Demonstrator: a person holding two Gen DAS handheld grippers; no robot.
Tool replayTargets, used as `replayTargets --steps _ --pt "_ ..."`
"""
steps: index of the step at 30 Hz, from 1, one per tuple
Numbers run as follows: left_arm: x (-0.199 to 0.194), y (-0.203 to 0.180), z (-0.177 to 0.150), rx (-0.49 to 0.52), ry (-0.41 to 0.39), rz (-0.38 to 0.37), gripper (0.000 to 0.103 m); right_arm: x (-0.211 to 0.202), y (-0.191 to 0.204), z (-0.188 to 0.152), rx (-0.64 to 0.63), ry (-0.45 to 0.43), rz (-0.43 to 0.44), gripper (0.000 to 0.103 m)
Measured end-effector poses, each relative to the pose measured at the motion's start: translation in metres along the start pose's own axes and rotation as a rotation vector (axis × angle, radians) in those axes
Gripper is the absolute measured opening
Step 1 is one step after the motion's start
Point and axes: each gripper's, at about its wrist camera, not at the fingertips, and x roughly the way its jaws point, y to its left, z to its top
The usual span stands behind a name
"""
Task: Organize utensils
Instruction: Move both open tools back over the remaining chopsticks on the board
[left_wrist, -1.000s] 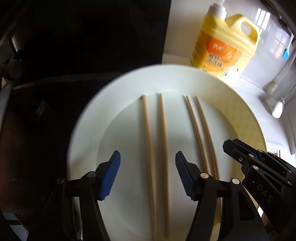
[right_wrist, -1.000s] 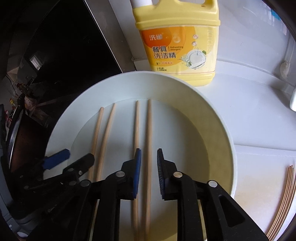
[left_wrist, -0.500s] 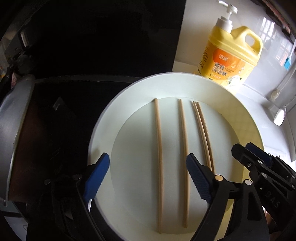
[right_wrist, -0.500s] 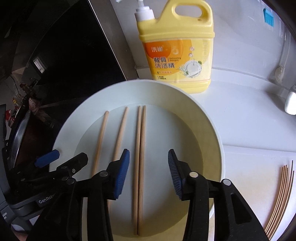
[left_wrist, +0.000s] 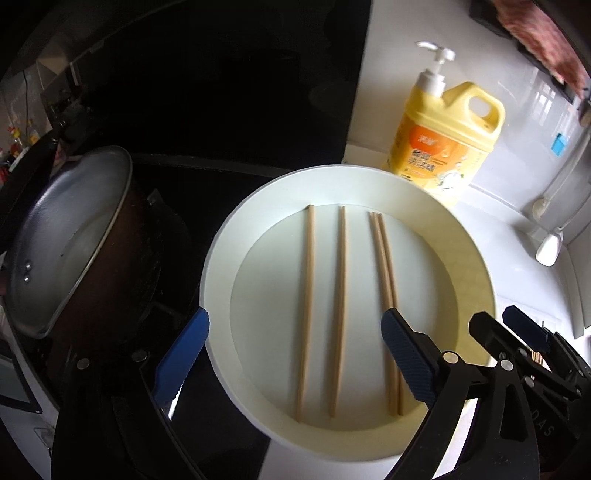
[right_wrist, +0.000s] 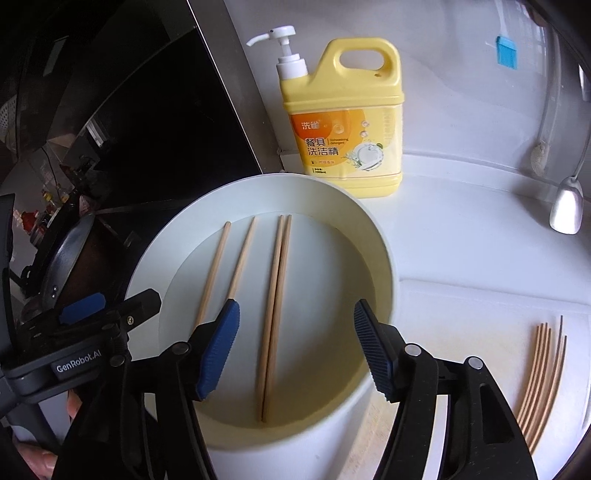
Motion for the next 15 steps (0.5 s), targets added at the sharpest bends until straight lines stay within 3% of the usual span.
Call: replayTargets --steps 7,15 --pt "-0.032 -0.04 -0.019 0.008 -0.025 -0.024 0.093 -0.05 -0.035 -0.026 -0.003 -0.022 -0.017 0.068" --pt "-0.05 -0.114 -0.046 0.047 -0.039 -0.105 0.096 -0.105 -0.112 -0.072 0.058 -0.033 -0.105 0.069"
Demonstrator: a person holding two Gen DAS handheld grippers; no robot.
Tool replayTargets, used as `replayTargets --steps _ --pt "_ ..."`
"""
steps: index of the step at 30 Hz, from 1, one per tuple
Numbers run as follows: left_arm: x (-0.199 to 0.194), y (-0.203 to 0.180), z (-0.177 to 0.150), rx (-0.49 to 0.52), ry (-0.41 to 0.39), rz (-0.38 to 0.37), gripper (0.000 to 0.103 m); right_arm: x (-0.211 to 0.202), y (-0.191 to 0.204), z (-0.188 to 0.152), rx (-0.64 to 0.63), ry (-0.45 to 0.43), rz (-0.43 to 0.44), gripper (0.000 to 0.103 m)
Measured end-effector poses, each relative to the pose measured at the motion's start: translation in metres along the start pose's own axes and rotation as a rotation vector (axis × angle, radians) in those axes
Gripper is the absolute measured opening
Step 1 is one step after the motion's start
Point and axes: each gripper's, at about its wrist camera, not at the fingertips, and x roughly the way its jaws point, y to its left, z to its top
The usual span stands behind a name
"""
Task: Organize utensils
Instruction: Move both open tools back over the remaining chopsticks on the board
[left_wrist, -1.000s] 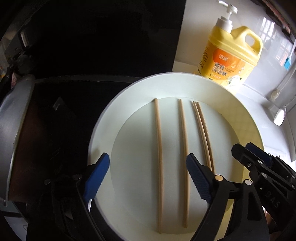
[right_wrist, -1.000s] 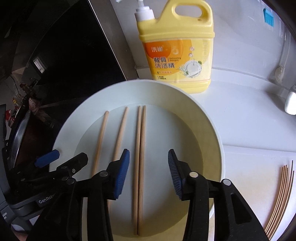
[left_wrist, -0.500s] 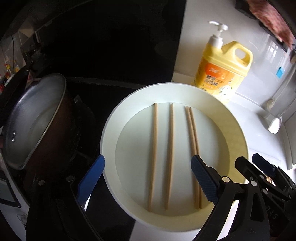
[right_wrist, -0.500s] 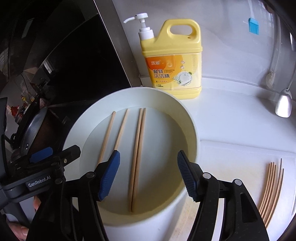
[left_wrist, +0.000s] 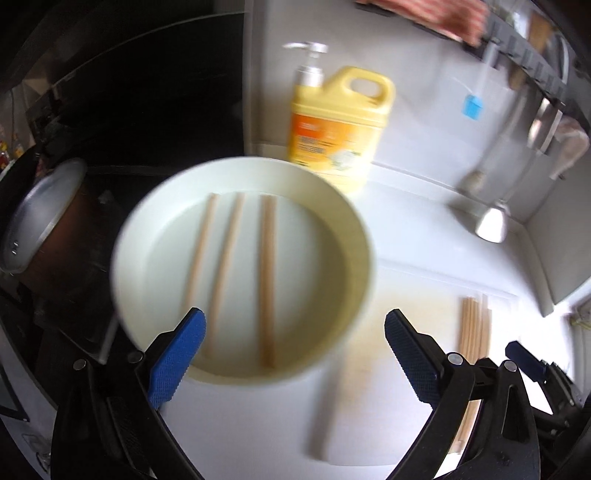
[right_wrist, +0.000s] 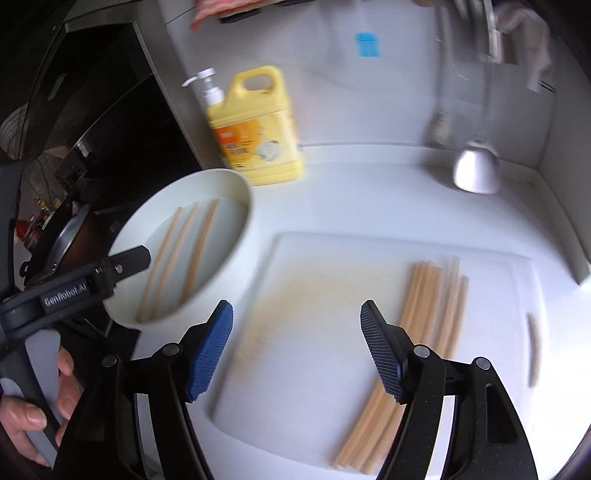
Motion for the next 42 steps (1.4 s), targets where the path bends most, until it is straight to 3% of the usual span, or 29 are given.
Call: replayTargets --steps 8,13,19,27,36,42 --pt "0.008 -0.076 -0.03 0.089 0.055 -0.025 0.096 -0.019 -0.096 -0.036 0.116 0.004 -0.076 0.069" --pt "0.026 -0.109 -0.046 0.169 0.091 -0.036 0.096 -0.012 -0.127 -0.051 0.189 0.026 -0.125 0.069" --pt "0.054 -0.128 -0.059 0.286 0.101 -0.069 0.096 0.007 -0.13 -0.064 0.24 0.025 -0.206 0.069" --pt "0.075 -0.133 -0.068 0.345 0.084 -0.114 0.096 0.029 -0.127 -0.07 0.242 -0.011 -0.231 0.069" --pt "0.091 -0.127 -0.075 0.323 0.062 -0.122 0.096 0.041 -0.122 -0.075 0.208 -0.043 -0.223 0.069" --pt "0.089 -0.126 -0.077 0.316 0.042 -0.109 0.096 0.046 -0.122 -0.078 0.189 -0.052 -0.263 0.069"
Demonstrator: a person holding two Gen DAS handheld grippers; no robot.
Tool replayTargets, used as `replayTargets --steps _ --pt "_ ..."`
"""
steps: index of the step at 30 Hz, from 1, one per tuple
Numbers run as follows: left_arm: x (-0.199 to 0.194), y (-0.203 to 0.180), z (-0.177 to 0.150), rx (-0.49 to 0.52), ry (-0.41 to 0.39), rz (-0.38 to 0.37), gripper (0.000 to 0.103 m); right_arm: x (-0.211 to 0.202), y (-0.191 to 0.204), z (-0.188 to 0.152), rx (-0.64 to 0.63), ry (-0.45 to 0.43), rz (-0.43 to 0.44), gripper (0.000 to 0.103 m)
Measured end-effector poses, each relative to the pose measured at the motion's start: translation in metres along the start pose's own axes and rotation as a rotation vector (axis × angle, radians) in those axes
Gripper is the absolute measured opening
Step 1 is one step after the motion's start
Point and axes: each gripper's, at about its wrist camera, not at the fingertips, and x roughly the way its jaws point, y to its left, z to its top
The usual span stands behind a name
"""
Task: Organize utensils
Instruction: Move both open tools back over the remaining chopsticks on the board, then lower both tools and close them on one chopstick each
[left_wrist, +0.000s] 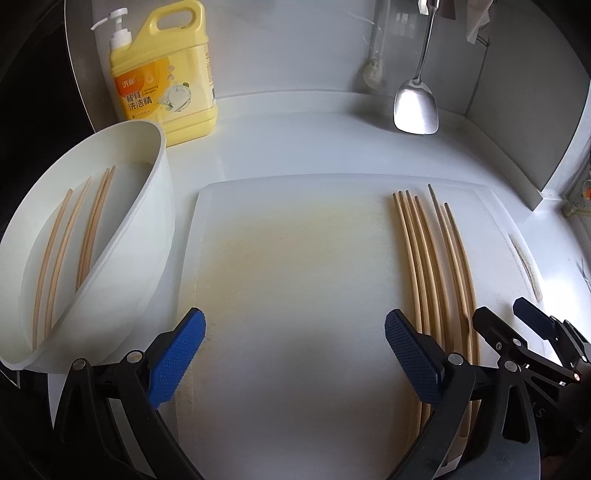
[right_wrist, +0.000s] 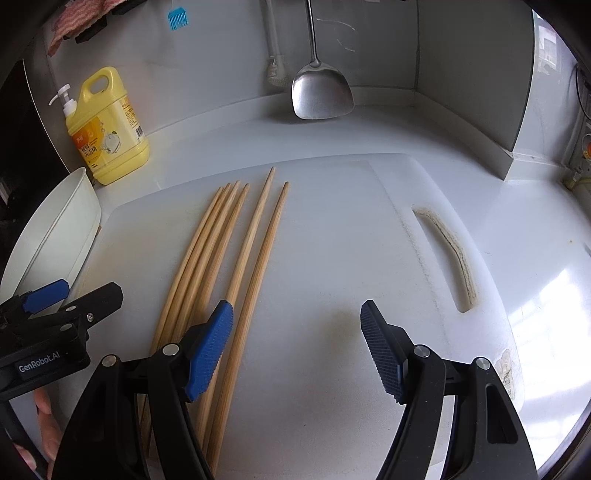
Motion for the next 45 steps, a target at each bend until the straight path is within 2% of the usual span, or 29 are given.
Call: replayTargets --steps 13,19,26,35,45 --pt "-0.001 -0.012 0.0 0.009 -0.013 0.004 0.096 0.003 0.009 0.004 -0.109 -0.004 -0.05 0.068" --pt "-0.001 -0.009 0.001 -0.008 -0.006 -0.002 0.096 0.0 -0.007 0.006 -0.085 -0.016 -0.081 0.068" --pt "-0.002 -0.015 0.001 0.003 -0.013 -0.015 0.096 0.002 -0.003 0.003 -0.101 -0.011 -0.035 0.068" --pt "0.0 -0.024 -0.001 0.031 -0.014 -0.03 0.096 0.003 -0.023 0.001 -0.064 -0.012 -0.064 0.068" --pt "0.009 -0.031 -0.007 0.063 0.007 0.004 0.096 0.002 -0.025 -0.002 -0.061 -0.019 -0.057 0.068"
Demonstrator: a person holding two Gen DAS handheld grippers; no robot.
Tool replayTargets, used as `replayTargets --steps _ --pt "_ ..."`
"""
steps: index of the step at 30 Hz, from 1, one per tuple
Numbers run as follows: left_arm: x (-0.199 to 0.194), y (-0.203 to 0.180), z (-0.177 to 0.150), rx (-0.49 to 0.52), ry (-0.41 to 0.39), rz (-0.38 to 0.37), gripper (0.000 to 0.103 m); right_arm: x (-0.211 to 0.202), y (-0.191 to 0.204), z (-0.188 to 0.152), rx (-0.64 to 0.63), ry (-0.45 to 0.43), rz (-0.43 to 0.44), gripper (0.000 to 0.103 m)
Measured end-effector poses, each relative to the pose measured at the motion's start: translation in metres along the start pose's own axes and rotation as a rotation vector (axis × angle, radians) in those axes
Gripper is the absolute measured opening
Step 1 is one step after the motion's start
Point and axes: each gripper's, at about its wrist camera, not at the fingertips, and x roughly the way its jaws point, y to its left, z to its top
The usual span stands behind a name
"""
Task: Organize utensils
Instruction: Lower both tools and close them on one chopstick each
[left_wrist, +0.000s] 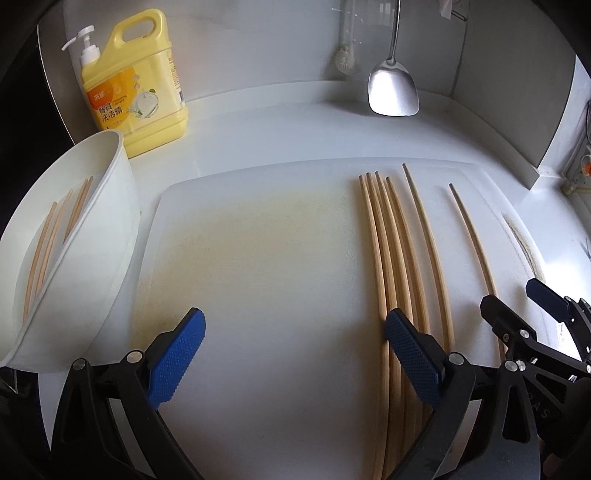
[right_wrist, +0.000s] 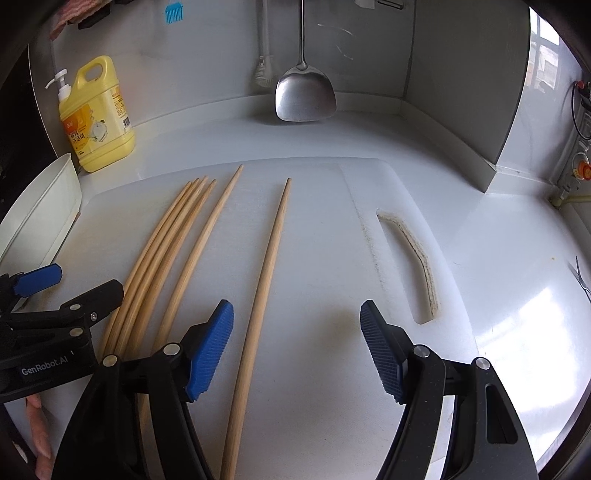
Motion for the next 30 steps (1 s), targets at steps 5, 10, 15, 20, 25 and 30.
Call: replayTargets --steps 5,10,15,20,25,30 --pt "0.003 0.003 0.0 -0.015 0.008 -0.001 0.098 0.0 0.0 0.0 0.001 -0.002 0.002 0.068" --pt "0.01 -0.004 0.002 -0.01 0.012 0.015 0.098 -0.001 0.001 -0.001 -0.001 -0.002 0.001 0.068" --pt "0.011 -0.001 0.003 -0.033 -0.001 0.054 0.098 -0.001 0.002 -0.001 -0.008 -0.008 0.005 0.068" --pt "0.01 0.008 0.001 -0.065 -0.015 0.019 0.083 -0.002 0.006 -0.003 -0.04 -0.026 0.02 0.057" --pt "0.005 0.002 0.0 -0.051 -0.03 0.012 0.058 -0.004 0.011 -0.005 -0.066 -0.033 0.032 0.042" --pt "0.002 -0.006 -0.001 -0.036 -0.037 0.001 0.023 -0.005 0.018 -0.006 -0.103 -0.04 0.043 0.025"
